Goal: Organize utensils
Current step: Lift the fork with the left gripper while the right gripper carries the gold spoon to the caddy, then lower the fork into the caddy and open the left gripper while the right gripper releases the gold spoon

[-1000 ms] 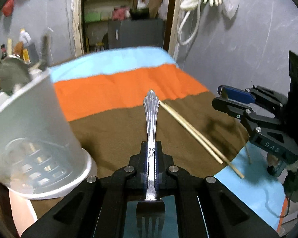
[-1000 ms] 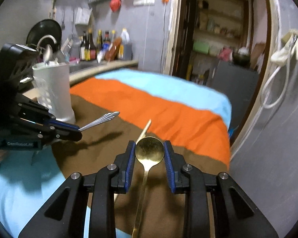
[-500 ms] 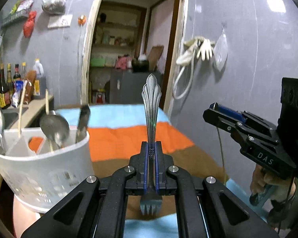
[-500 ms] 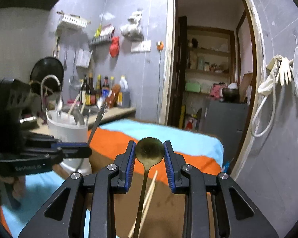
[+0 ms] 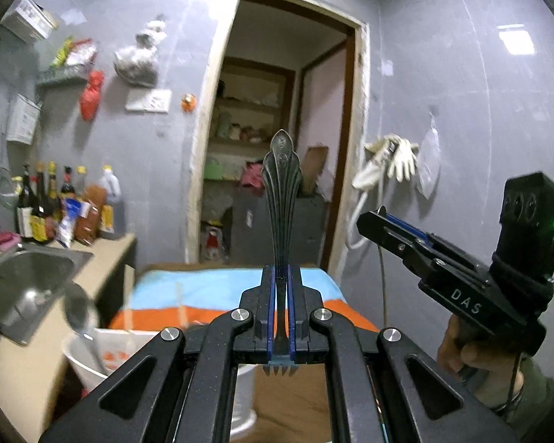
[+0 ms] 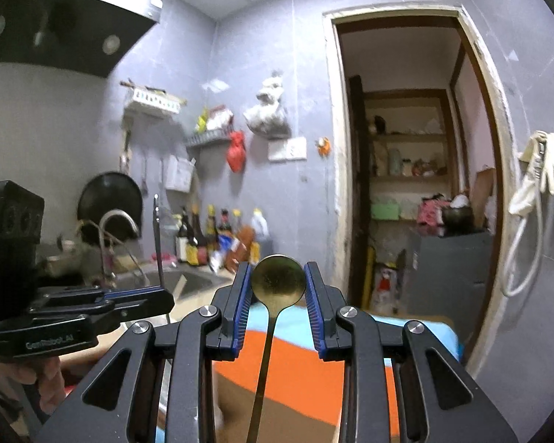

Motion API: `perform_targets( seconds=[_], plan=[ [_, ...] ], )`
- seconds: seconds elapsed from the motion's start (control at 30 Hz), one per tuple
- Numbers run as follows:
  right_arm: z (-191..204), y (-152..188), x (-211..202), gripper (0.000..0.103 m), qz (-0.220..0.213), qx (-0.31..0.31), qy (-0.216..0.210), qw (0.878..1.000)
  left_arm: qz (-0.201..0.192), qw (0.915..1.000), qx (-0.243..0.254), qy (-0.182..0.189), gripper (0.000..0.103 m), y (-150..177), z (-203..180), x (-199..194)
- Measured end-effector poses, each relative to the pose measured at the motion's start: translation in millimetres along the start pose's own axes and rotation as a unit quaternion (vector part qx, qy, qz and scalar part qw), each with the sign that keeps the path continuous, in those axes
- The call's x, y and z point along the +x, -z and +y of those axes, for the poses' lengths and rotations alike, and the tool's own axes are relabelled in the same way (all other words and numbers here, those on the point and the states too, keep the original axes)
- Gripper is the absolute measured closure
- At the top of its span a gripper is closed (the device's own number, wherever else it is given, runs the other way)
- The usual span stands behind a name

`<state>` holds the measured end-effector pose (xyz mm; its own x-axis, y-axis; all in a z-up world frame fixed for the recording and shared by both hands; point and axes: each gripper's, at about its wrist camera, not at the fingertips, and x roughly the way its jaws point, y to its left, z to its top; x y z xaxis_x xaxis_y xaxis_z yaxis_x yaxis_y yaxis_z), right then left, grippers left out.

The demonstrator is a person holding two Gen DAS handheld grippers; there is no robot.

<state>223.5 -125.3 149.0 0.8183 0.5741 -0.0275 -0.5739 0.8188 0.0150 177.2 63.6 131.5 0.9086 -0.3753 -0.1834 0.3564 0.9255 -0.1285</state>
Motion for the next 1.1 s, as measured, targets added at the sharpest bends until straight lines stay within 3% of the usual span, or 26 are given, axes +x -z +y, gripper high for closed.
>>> perform_targets(
  seconds=[0.23, 0.47, 0.77, 1.1],
  plan=[
    [23.7, -12.1, 29.0, 0.078, -0.052, 0.031, -0.041, 0.997, -0.027, 0.9975, -0.018, -0.062, 0.1, -26.2, 45.0, -35.7],
    [30.8, 1.9, 57.3, 0.077, -0.084, 0.06, -0.034, 0.994, -0.028, 0.9925, -0.044, -0.11, 0.1, -22.5, 90.3, -43.1],
    [29.1, 29.0, 79.9, 0.077, -0.09, 0.076, -0.02, 0.993, -0.012, 0.988, -0.068, -0.138, 0.1, 0.0, 127.5, -24.0],
    [36.7, 43.4, 91.9, 0.077, -0.078, 0.048, -0.018, 0.996, 0.025, 0.9876, -0.06, -0.143, 0.1, 20.8, 128.8, 1.0]
  ],
)
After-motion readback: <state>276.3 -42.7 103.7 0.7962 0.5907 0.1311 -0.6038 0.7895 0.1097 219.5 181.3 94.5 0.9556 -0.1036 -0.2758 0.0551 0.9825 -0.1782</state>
